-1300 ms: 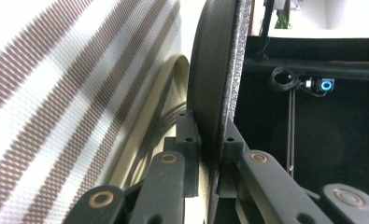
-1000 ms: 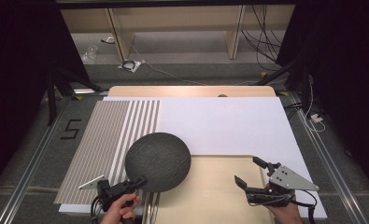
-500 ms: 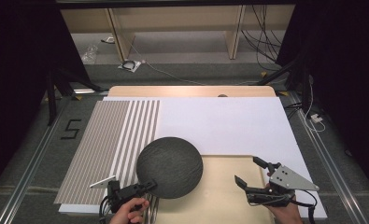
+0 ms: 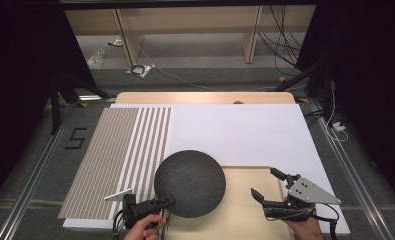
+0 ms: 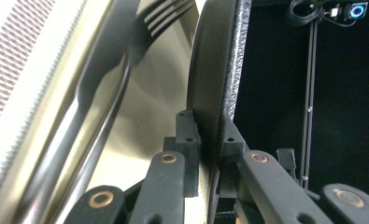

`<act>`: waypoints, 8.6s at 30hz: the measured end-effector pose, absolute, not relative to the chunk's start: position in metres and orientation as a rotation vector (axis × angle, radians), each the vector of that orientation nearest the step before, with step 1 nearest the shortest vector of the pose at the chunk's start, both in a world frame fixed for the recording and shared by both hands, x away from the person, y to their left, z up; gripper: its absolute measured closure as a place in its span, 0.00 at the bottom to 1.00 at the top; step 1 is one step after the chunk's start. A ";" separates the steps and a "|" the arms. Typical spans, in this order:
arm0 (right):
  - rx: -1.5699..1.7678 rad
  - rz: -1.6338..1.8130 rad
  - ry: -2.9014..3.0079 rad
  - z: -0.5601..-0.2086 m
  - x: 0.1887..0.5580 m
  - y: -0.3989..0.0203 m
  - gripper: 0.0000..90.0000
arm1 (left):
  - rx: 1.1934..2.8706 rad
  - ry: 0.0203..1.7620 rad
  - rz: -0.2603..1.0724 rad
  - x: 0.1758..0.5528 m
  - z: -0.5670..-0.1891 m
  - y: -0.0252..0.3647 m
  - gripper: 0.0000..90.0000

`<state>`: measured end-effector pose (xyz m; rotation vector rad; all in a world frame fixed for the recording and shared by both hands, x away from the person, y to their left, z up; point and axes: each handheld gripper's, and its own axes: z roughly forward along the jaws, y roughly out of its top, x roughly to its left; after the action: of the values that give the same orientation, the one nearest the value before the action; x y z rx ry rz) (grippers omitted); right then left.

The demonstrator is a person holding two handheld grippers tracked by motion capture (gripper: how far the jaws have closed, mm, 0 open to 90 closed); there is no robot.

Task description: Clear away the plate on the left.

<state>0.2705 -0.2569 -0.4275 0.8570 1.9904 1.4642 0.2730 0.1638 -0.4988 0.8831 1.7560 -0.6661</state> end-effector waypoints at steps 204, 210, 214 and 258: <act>0.839 1.477 2.015 -0.427 0.269 -0.255 0.17 | 1.680 1.088 0.125 0.292 -0.426 0.136 0.32; 0.841 1.487 2.014 -0.427 0.269 -0.256 0.17 | 1.699 1.047 0.170 0.293 -0.425 0.140 0.31; 0.846 1.496 2.011 -0.427 0.270 -0.256 0.17 | 1.711 1.020 0.186 0.293 -0.423 0.142 0.31; 0.850 1.487 2.018 -0.427 0.269 -0.257 0.17 | 1.716 0.900 0.375 0.290 -0.423 0.158 0.20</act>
<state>0.2695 -0.2570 -0.4272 0.8500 2.0184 1.4869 0.2898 0.1576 -0.4230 1.7159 0.9003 0.3751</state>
